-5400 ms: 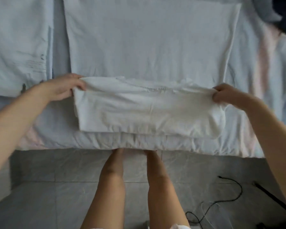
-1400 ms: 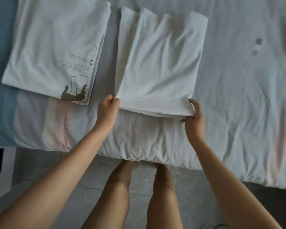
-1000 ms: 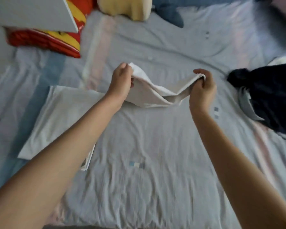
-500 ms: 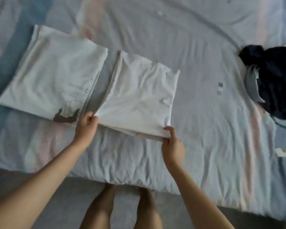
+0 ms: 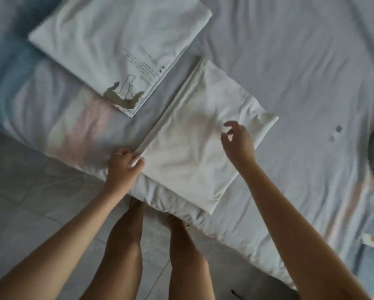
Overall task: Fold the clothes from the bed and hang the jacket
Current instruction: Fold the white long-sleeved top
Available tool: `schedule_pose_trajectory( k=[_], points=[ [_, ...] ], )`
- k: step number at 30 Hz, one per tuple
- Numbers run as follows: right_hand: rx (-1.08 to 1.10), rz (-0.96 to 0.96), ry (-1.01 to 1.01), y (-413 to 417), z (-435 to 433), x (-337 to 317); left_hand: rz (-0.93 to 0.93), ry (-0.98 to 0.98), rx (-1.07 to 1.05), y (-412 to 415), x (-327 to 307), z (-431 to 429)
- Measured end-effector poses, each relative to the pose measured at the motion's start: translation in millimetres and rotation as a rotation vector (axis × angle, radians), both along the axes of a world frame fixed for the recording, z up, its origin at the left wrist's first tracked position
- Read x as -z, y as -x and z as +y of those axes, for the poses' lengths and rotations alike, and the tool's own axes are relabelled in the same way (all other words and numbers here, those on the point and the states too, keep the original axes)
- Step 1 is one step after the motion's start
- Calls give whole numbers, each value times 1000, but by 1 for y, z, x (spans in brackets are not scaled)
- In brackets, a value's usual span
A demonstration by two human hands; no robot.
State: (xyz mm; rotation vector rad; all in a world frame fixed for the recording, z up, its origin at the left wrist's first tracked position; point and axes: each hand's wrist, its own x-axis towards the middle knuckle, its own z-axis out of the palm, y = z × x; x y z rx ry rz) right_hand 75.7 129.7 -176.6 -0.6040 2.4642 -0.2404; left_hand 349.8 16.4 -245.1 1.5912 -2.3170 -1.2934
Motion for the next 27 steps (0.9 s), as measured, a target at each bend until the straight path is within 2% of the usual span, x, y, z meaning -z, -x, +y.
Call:
schedule_pose_trajectory(
  k=[2,4,7,9,14,23,25,27],
  points=[
    [-83,93,221,29,-45,7,-38,87,13,5,7,9],
    [-137,42,195,50,-95,26,-4,104,-55,6,14,16],
    [-28,-35,97,68,-148,43,80,60,-182,6,19,18],
    [118,-61,218,73,-157,44,128,70,-176,8,18,18],
    [148,-123,418,75,-157,41,219,123,-264,8,9,26],
    [99,-29,288,80,-168,51,51,200,-325,11,17,27],
    [57,-4,214,78,-170,49,6,251,-325,15,17,28],
    [-37,82,104,75,-175,46,-127,256,-441,24,17,32]
  ],
)
